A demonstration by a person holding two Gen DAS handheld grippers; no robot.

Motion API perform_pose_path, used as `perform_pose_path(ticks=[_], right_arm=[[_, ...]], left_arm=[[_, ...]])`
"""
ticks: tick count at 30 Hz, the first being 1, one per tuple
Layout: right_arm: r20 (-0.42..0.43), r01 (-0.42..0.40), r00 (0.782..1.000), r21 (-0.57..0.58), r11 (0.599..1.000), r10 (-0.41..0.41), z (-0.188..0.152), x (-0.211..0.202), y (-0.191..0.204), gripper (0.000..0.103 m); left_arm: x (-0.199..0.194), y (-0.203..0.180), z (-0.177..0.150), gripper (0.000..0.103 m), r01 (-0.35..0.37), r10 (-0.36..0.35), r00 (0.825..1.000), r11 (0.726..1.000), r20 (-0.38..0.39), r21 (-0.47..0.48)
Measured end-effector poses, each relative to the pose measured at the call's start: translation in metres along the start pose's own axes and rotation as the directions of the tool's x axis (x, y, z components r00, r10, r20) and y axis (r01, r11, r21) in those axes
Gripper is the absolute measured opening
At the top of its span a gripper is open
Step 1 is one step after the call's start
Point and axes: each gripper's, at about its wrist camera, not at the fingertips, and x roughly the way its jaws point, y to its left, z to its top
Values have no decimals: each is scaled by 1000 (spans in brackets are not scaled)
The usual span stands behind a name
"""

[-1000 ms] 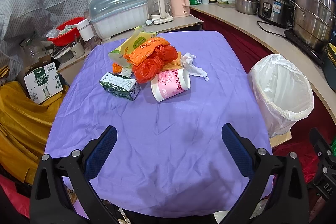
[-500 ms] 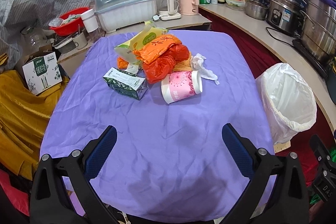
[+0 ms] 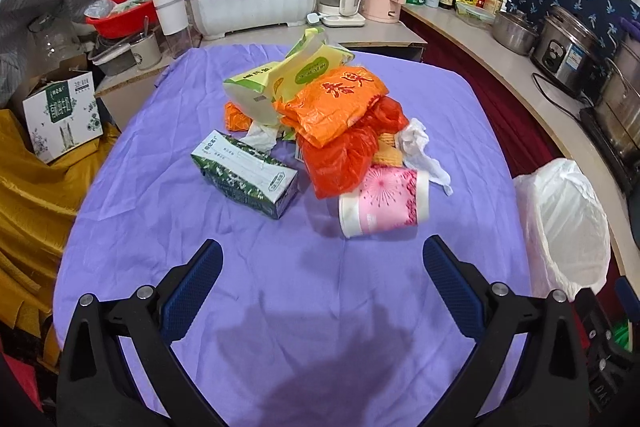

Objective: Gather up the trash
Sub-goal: 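Grasp the pink paper cup with the right gripper while the left gripper grasps the orange bag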

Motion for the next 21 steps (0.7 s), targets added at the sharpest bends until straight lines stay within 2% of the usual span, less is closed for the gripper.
perform_pose_path(ticks=[7, 10, 15, 17, 20, 21], right_arm=[[-28, -65, 997, 15, 998, 66, 10, 42, 31, 90], [-43, -95, 994, 15, 995, 96, 14, 61, 45, 89], [-72, -153, 985, 17, 988, 154, 18, 91, 66, 87], [-86, -178, 980, 19, 984, 179, 18, 103, 74, 85], [-101, -209, 972, 21, 978, 211, 17, 118, 84, 83], [-107, -224, 968, 23, 974, 225, 17, 123, 87, 82]], left_arm=[[42, 4, 25, 95, 30, -31, 999, 999, -22, -10], [58, 7, 32, 86, 53, -54, 998, 999, -45, -9], [79, 9, 40, 65, 88, -89, 993, 996, -79, -10], [85, 11, 43, 61, 110, -111, 990, 994, -84, -12], [92, 13, 46, 40, 130, -130, 987, 991, -92, -5], [94, 14, 47, 37, 135, -135, 986, 991, -96, -6]])
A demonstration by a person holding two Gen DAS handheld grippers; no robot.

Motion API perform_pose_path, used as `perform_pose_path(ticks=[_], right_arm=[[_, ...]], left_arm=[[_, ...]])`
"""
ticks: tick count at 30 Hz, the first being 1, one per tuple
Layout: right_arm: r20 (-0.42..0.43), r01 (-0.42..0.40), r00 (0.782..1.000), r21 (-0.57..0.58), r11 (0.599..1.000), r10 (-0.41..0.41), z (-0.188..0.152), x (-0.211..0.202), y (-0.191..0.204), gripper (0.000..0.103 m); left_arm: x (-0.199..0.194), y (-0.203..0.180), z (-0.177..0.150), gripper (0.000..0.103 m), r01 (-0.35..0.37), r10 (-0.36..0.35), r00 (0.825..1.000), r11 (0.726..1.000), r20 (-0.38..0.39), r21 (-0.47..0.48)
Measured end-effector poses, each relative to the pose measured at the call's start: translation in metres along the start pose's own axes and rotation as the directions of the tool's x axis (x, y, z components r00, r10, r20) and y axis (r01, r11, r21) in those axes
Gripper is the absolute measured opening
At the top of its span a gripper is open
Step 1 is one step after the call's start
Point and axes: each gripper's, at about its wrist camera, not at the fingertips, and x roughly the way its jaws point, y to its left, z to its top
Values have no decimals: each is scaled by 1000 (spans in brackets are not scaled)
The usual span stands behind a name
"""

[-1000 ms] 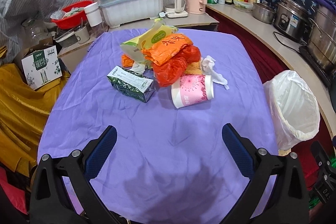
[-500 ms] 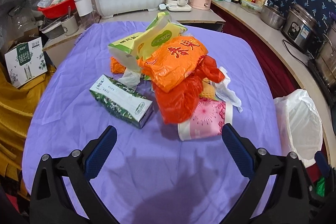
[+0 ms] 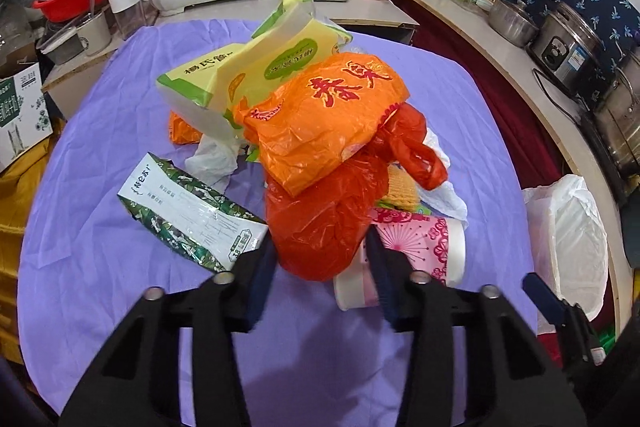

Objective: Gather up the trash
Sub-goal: 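Grasp the pink paper cup with the right gripper while the left gripper grasps the orange bag, then carry the pink cup and orange bag to the white bin and release both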

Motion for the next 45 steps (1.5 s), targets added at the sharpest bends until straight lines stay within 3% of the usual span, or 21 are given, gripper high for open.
perform_pose_path(ticks=[2, 6, 16, 18, 20, 29, 45], right_arm=[[-4, -34, 999, -3, 999, 34, 2, 10, 5, 82], [-12, -83, 996, -10, 996, 83, 5, 24, 14, 80], [-26, -209, 977, 37, 977, 210, 10, 50, 25, 65], [-15, -221, 975, 35, 975, 221, 10, 47, 27, 55], [-1, -228, 974, 31, 973, 228, 11, 41, 30, 51], [33, -215, 976, 22, 976, 215, 3, 5, 29, 49], [158, -89, 985, 87, 992, 74, -7, -87, -24, 47]], left_arm=[[3, 4, 2, 28, 12, -12, 1000, 1000, -5, -7], [3, 11, 3, 19, 27, -27, 1000, 1000, 1, -6], [-7, 27, 3, 15, 46, -45, 999, 999, 21, -17], [-10, 28, 1, 14, 44, -43, 999, 999, 24, -15], [-14, 29, -1, 14, 44, -44, 999, 999, 27, -13], [-42, 25, -18, 13, 53, -53, 997, 999, 49, 1], [-104, -15, -48, 10, 127, -135, 986, 989, 103, 79]])
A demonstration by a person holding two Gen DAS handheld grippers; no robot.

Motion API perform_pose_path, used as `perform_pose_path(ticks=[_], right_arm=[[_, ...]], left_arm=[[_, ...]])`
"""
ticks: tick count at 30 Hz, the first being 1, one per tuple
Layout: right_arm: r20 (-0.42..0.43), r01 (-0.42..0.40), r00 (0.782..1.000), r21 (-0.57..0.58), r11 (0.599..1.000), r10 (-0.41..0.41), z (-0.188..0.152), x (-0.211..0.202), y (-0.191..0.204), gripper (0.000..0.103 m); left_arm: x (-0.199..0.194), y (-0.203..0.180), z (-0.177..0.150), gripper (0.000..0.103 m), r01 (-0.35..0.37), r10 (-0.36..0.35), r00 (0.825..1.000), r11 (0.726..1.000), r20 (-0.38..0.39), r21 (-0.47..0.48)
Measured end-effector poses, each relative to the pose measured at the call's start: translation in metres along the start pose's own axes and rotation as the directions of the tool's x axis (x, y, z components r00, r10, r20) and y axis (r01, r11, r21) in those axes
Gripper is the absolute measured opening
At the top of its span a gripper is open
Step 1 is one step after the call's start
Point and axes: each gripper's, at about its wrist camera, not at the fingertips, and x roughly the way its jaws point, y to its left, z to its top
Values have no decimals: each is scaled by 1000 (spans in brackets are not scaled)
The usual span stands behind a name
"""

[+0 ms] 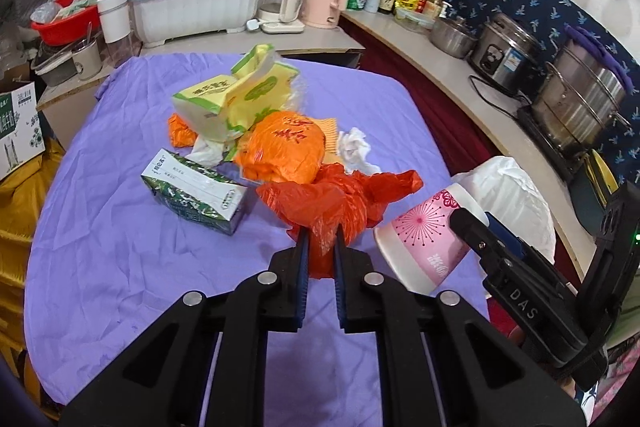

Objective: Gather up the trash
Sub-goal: 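Carry the pink cup and orange bag to the white bin and release both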

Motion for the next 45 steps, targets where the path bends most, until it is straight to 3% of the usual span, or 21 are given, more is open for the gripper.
perform_pose_path(ticks=[10, 21, 30, 37, 40, 43, 45], right_arm=[[49, 47, 998, 50, 998, -50, -2, -35, -32, 47], [142, 180, 969, 159, 971, -203, 20, -76, -118, 47], [134, 287, 933, 278, 917, -333, 35, -80, -202, 47], [92, 331, 921, 322, 887, -377, 36, -63, -235, 48], [86, 346, 915, 334, 877, -393, 34, -59, -239, 51], [91, 361, 907, 331, 872, -410, 34, -60, -238, 59], [101, 364, 904, 325, 873, -415, 35, -64, -233, 61]], left_arm=[[-20, -33, -4, 10, 13, -14, 999, 999, 29, 51], [-16, -119, 20, 10, 123, -132, 990, 974, 38, 190], [29, -206, 39, 10, 251, -248, 968, 923, -45, 292], [74, -244, 37, 10, 293, -265, 956, 899, -127, 326], [88, -251, 35, 13, 311, -274, 949, 890, -153, 333], [94, -250, 36, 24, 290, -255, 956, 899, -146, 328], [94, -244, 39, 39, 283, -250, 958, 908, -140, 310]])
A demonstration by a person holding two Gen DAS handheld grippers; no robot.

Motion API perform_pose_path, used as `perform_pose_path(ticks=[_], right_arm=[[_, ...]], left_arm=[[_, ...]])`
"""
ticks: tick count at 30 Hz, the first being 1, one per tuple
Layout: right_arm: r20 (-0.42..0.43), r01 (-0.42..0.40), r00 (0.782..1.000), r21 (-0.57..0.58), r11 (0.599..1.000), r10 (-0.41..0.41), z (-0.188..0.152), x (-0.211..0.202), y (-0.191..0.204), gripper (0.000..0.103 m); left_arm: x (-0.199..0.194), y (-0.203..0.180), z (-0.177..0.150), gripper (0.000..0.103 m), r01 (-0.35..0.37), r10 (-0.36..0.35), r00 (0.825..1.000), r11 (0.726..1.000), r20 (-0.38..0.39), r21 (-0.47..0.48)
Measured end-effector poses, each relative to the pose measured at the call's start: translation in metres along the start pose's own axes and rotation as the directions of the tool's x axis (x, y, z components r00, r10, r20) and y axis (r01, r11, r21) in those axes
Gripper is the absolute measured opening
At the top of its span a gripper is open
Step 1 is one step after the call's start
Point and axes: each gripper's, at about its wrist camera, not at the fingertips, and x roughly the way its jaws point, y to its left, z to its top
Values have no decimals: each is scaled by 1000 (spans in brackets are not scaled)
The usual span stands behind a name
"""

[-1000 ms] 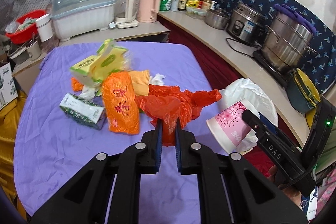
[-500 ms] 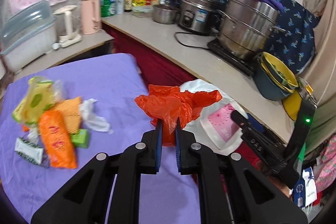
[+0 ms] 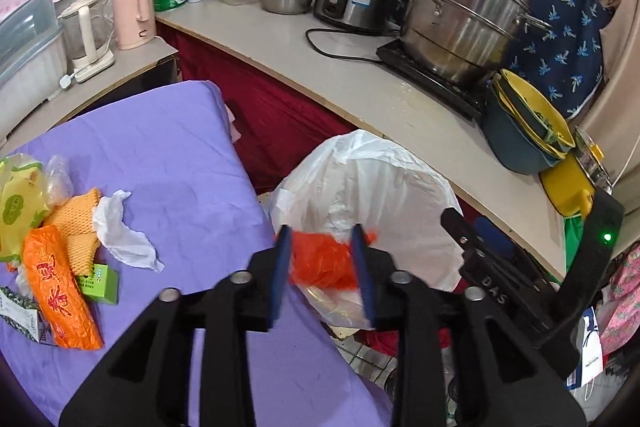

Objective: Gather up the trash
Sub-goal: 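Carry the pink cup and orange bag to the white bin and release both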

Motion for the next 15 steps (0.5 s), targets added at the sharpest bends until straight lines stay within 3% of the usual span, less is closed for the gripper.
perform_pose_path(ticks=[9, 15], right_arm=[[41, -47, 998, -26, 999, 48, 2, -27, 25, 68], [50, -106, 993, -70, 992, 109, -1, -47, 63, 70]], left_arm=[[-33, 35, -5, 67, -114, 120, 989, 990, 84, -79], [-58, 73, -17, 70, -156, 172, 981, 974, 89, -164]])
